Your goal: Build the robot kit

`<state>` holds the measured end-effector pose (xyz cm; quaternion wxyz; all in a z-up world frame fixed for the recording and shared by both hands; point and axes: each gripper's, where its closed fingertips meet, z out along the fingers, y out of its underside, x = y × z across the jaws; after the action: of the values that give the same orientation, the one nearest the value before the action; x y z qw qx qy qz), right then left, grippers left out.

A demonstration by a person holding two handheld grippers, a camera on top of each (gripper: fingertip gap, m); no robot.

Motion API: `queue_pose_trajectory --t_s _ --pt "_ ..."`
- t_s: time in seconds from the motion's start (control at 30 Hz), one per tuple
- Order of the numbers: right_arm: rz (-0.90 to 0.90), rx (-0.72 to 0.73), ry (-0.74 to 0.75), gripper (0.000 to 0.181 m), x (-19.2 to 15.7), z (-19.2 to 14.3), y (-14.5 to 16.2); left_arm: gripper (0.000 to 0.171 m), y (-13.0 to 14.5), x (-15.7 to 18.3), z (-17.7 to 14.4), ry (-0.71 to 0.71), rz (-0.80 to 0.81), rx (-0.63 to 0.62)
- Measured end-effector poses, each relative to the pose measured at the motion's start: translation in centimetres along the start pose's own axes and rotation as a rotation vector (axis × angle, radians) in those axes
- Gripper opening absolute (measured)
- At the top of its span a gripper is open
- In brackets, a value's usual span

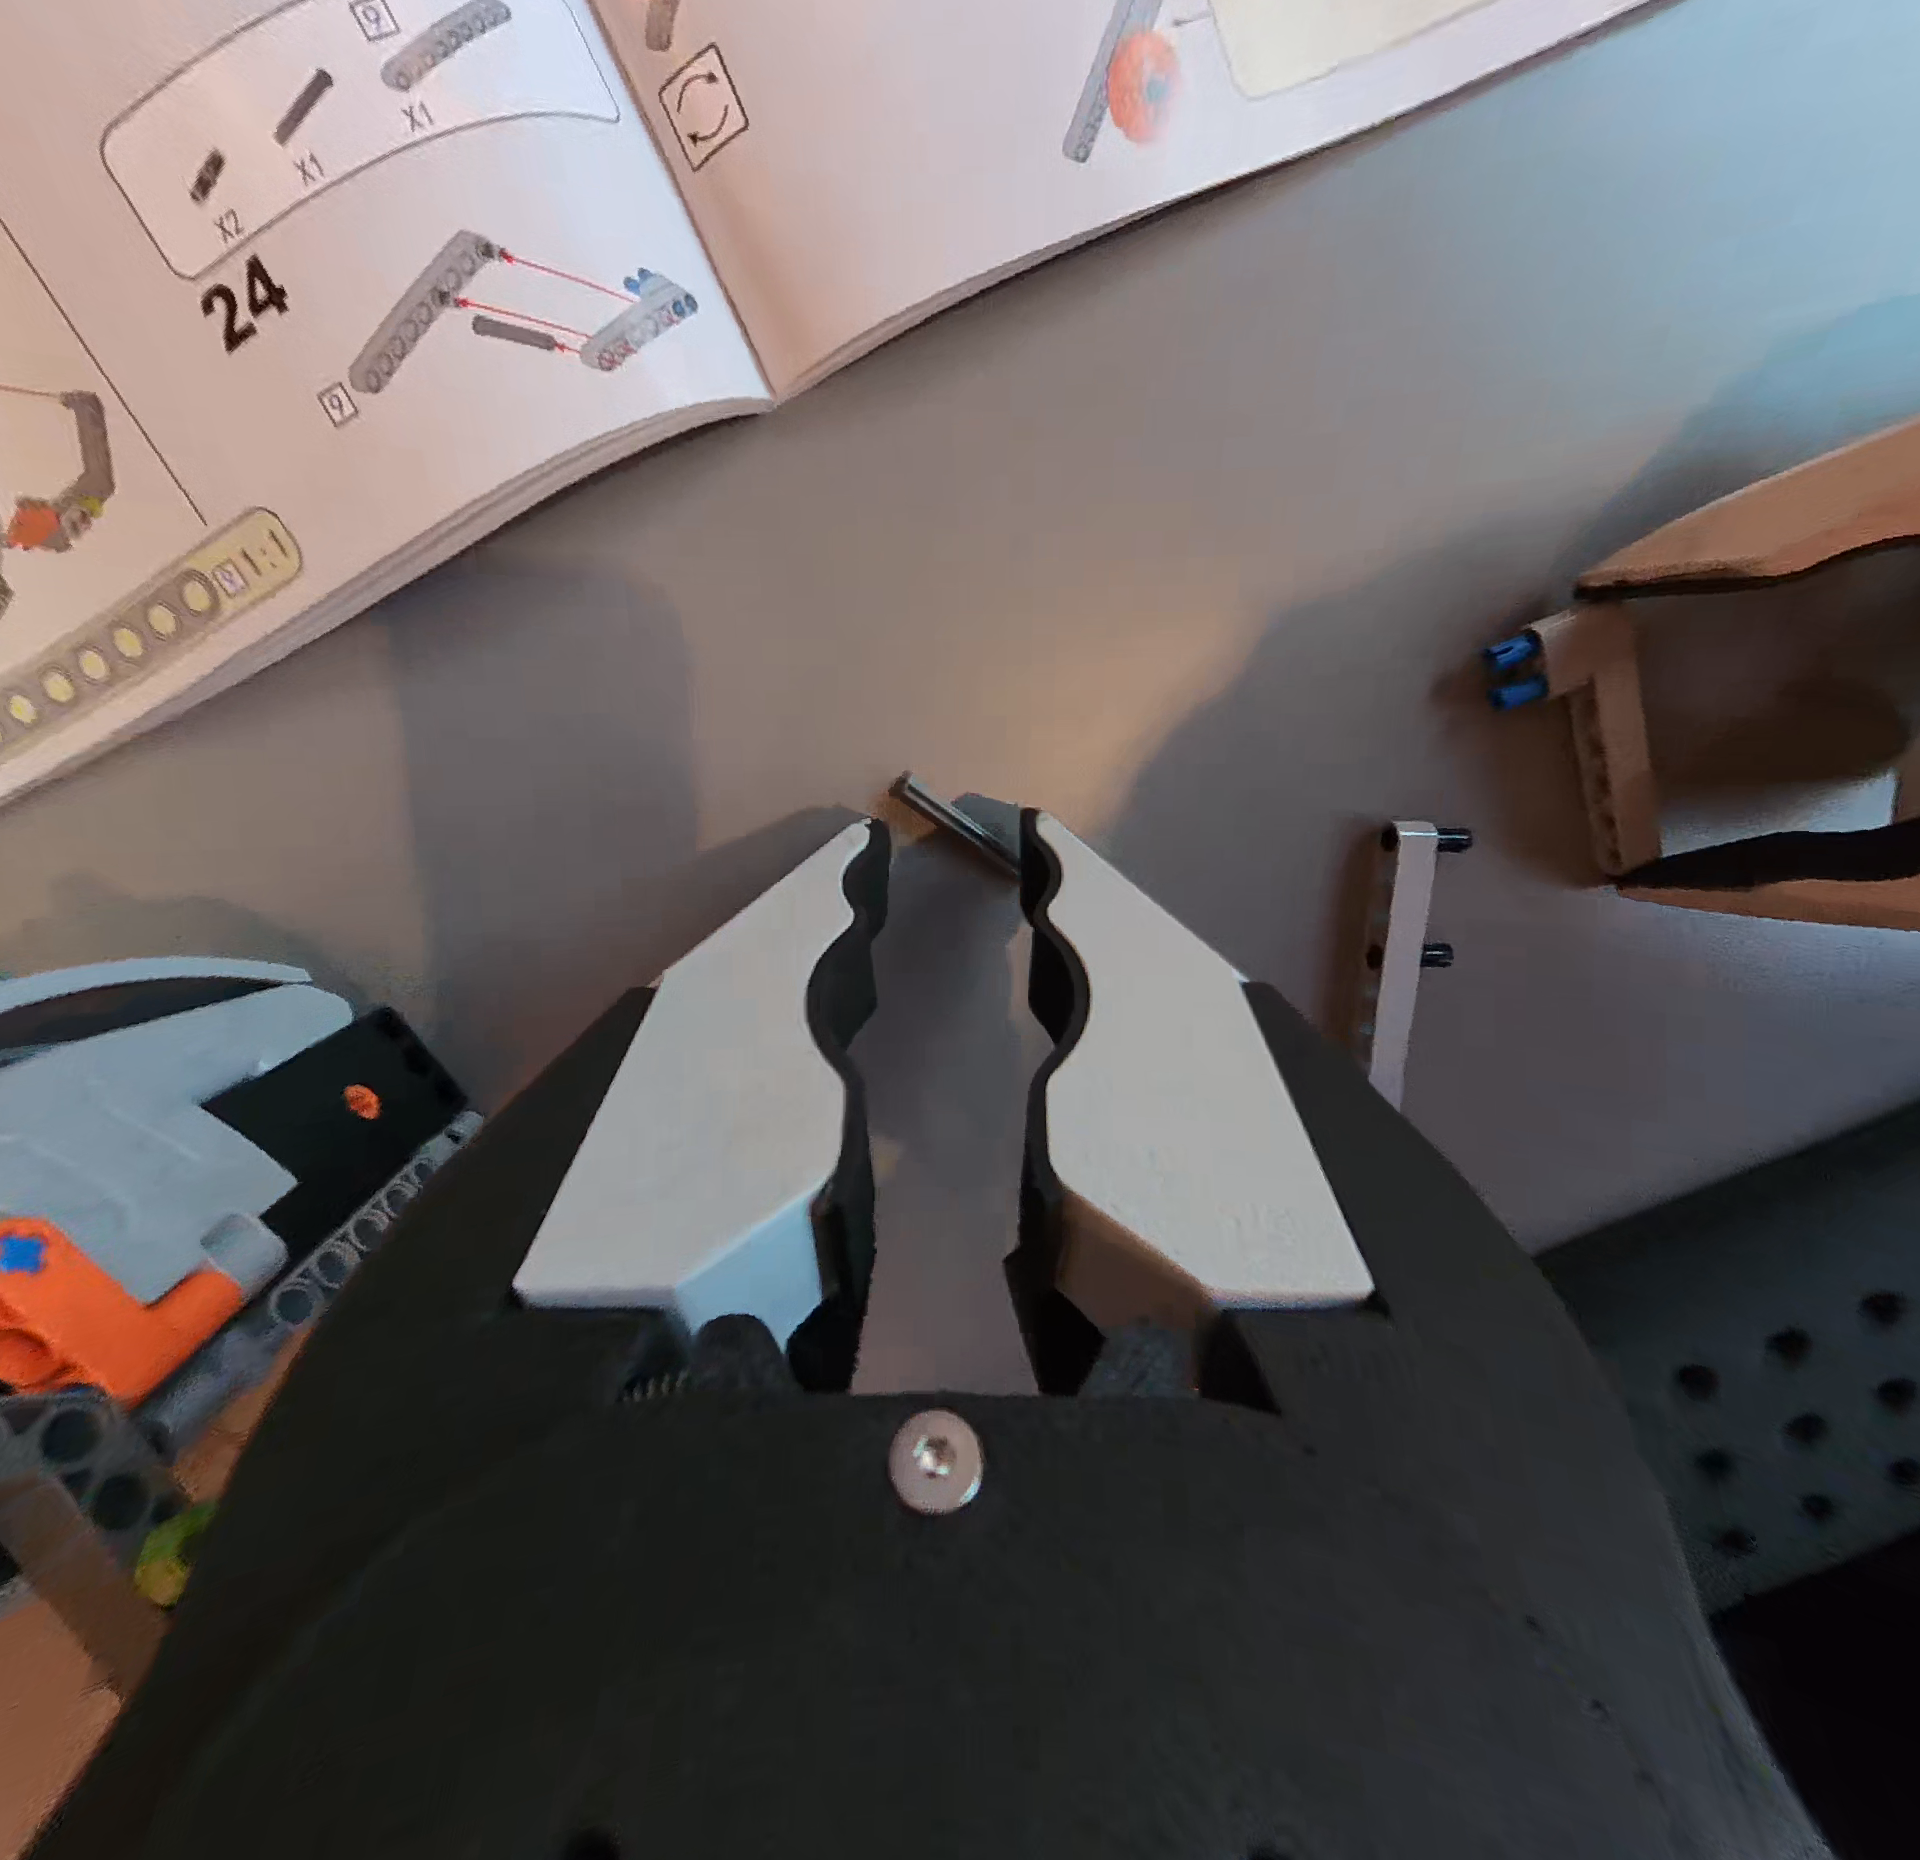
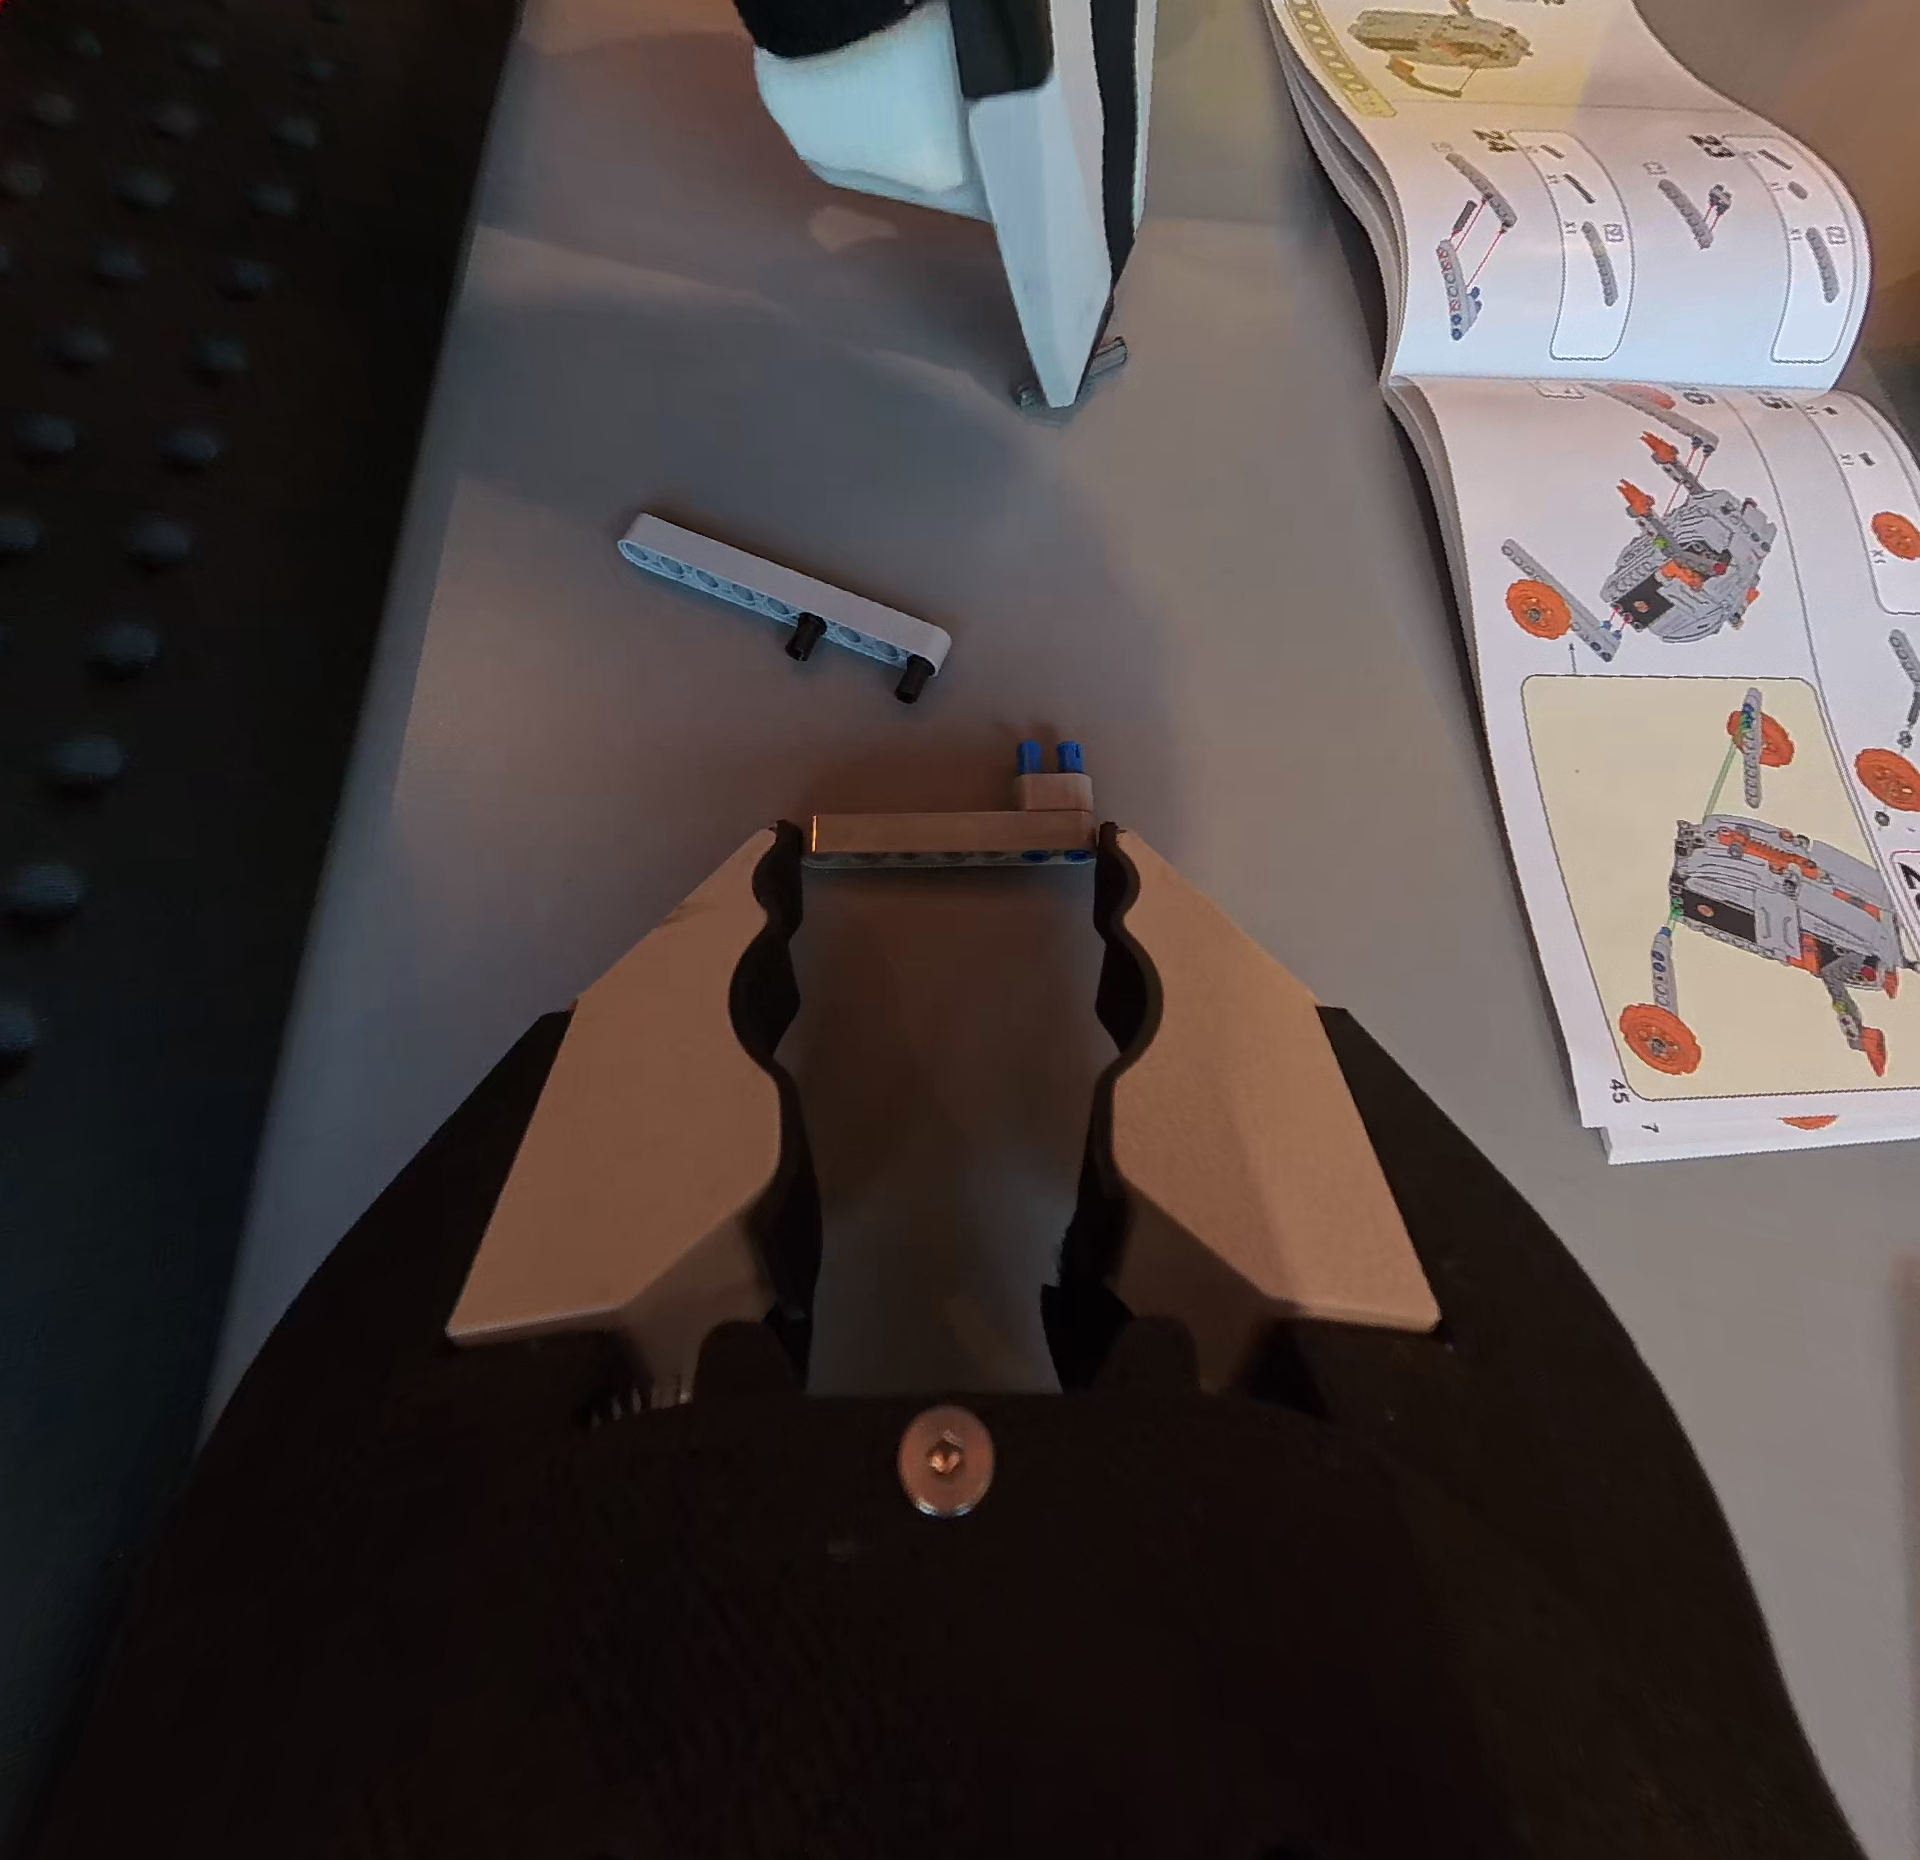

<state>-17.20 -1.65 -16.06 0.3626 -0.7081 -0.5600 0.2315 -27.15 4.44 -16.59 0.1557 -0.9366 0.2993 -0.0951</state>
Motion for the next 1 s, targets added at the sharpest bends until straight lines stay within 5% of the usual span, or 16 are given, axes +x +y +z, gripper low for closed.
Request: queue_pose_trajectory --t_s 0.2,0.67,0.87,1.0 --pt "0.000 0.000 -0.002 0.055 0.0 0.0 0.0 0.003 0.6 -0.5 0.0 -0.085 0.149 -0.053" --pt "0.006 -0.002 -0.009 0.055 -0.1 -0.1 0.1 0.014 2.4 0.9 -0.7 0.048 0.125 -0.065" --pt "0.006 -0.002 -0.009 0.055 -0.1 -0.1 0.1 0.002 2.5 0.4 -0.7 -0.069 0.278 -0.054" --pt "0.000 -0.001 -0.005 0.056 -0.1 0.0 0.1 0.002 2.6 0.8 -0.7 -0.021 0.258 -0.045"
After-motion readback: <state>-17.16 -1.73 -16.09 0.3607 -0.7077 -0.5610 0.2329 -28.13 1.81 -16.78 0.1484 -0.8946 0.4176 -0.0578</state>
